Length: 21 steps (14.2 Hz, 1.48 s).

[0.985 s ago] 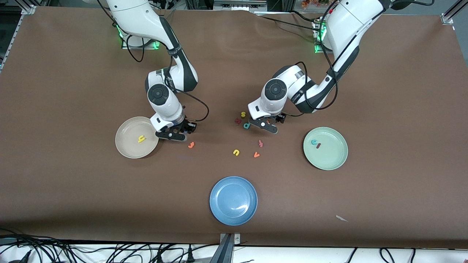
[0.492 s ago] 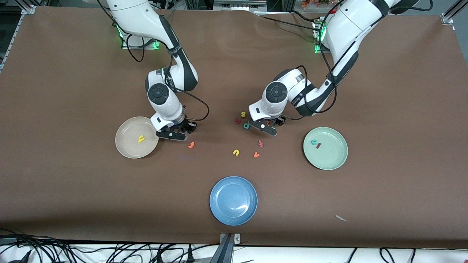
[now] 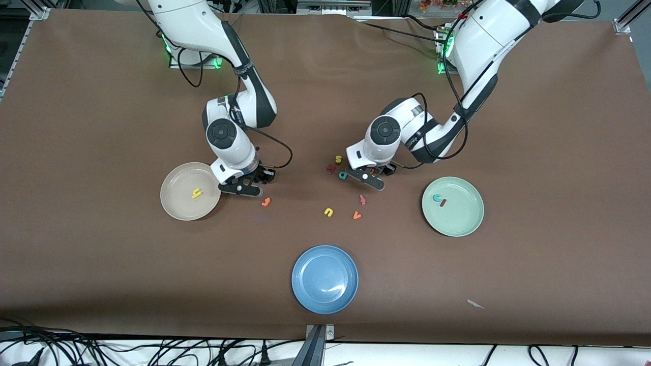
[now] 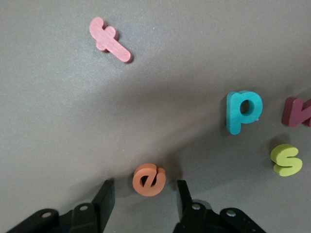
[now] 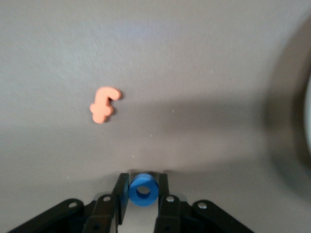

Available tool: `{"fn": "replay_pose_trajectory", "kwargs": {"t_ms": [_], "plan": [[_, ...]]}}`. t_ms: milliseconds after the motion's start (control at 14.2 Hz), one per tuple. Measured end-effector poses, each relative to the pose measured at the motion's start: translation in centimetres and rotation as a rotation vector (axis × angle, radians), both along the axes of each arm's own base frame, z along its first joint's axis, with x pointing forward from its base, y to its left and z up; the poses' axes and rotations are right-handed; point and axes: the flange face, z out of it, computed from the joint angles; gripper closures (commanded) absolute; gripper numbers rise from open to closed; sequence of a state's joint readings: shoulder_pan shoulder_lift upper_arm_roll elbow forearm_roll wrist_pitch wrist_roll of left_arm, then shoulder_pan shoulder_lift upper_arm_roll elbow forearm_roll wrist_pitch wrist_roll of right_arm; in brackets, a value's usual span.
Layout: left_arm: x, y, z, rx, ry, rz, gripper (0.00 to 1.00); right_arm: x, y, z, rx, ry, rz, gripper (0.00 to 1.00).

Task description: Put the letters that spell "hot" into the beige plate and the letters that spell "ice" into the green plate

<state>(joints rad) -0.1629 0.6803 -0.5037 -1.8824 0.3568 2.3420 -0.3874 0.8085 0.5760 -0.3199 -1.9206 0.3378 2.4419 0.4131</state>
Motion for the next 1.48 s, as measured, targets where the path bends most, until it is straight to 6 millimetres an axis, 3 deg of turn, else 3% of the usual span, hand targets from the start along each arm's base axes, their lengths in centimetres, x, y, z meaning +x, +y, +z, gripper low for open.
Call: {"fn": "replay_pose_trajectory", "kwargs": {"t_ms": [70, 141, 281, 563, 703, 774, 844, 1055, 1196, 1477], "plan": [[0.0, 0.0, 0.0, -0.001, -0.001, 0.000, 0.71, 1.2, -0.8, 1.4, -0.005, 0.014, 0.019, 0.75], [0.0, 0.0, 0.0, -0.002, -0.001, 0.000, 0.85, 2.4, -2.2, 2.9, -0.011, 0.024, 0.044, 0.75], [0.1, 0.0, 0.0, -0.004, -0.004, 0.000, 1.00, 4.0, -5.9, 4.9, -0.023, 0.036, 0.087, 0.75], [0.2, 0.0, 0.1, -0.005, -0.006, 0.001, 1.00, 4.8, -11.6, 4.9, -0.056, 0.087, 0.165, 0.74], [0.6, 0.3, 0.2, -0.008, -0.010, 0.008, 1.00, 4.7, -14.3, 4.3, -0.070, 0.106, 0.198, 0.67], [1.0, 0.6, 0.4, -0.010, -0.015, 0.016, 1.00, 4.5, -15.3, 3.9, -0.074, 0.116, 0.204, 0.36], [1.7, 0.9, 0.9, -0.014, -0.024, 0.026, 1.00, 4.3, -15.8, 3.6, -0.076, 0.123, 0.201, 0.02], [3.8, 2.2, 2.9, -0.006, -0.045, 0.058, 1.00, 4.3, -16.6, 3.2, -0.047, 0.130, 0.156, 0.00], [4.6, 2.9, 4.0, -0.003, -0.058, 0.072, 1.00, 4.4, -16.0, 3.4, -0.027, 0.122, 0.140, 0.00], [6.1, 5.5, 4.7, 0.004, -0.062, 0.091, 1.00, 5.5, -11.1, 5.4, -0.008, 0.070, 0.039, 0.00]]}}
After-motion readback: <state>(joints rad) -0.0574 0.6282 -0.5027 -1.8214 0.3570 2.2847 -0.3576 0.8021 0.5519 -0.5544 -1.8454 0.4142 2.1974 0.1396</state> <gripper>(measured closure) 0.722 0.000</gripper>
